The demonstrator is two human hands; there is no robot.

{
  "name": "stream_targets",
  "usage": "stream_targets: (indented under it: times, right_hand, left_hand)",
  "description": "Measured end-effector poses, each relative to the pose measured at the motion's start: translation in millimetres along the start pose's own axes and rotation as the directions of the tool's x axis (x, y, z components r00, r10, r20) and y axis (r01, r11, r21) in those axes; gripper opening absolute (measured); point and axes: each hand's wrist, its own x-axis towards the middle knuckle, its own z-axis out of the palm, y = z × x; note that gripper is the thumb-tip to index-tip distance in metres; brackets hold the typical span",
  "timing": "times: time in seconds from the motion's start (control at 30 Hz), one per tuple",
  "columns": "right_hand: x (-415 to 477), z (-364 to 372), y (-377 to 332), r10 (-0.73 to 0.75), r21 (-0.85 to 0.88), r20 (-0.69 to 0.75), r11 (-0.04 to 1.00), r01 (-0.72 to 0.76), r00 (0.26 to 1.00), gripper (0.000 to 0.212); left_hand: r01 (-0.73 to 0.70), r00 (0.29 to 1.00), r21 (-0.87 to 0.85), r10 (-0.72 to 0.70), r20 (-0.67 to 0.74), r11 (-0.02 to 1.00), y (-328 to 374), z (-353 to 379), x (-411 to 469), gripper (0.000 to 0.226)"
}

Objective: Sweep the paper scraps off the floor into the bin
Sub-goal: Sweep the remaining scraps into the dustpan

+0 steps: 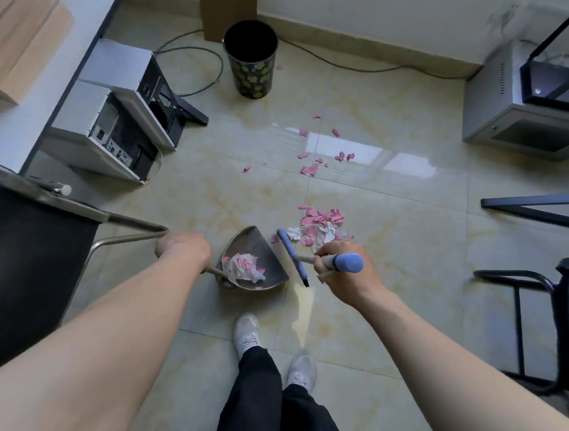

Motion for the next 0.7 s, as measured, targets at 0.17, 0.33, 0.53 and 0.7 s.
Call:
stream_targets:
  times: [0.17,0.33,0.53,0.7]
  right_hand:
    - [12.5,17.4,-27.3,-0.073,-0.142,0.168,0.985,0.098,0.983,0.017]
    - [15.0,4.0,-33.3,-0.02,-0.022,0.129,1.0,0.023,0.991,0.016]
    - [18.6,-3.2,-30.9,0.033,0.041,-0.015,0.999,-0.032,0.999,0.029]
    - [34.3,13.4,-31.2,-0.051,-0.164,-0.035,0.985,0.044,0.998,0.023]
  left_hand:
    - [-0.009,1.0,0.024,0.009,-0.008,1.0,-6.6,-6.0,14.6,0.044]
    - [-0.06,0.998,0.027,0.06,-0.009,0.998,-8.6,-13.1,19.7,0.04]
    - [-0.063,0.998,0.001,0.062,0.024,0.998,3.0,-21.9,24.8,0.038]
    - [-0.057,0.998,0.035,0.057,0.004,0.998,12.8,-20.8,26.7,0.039]
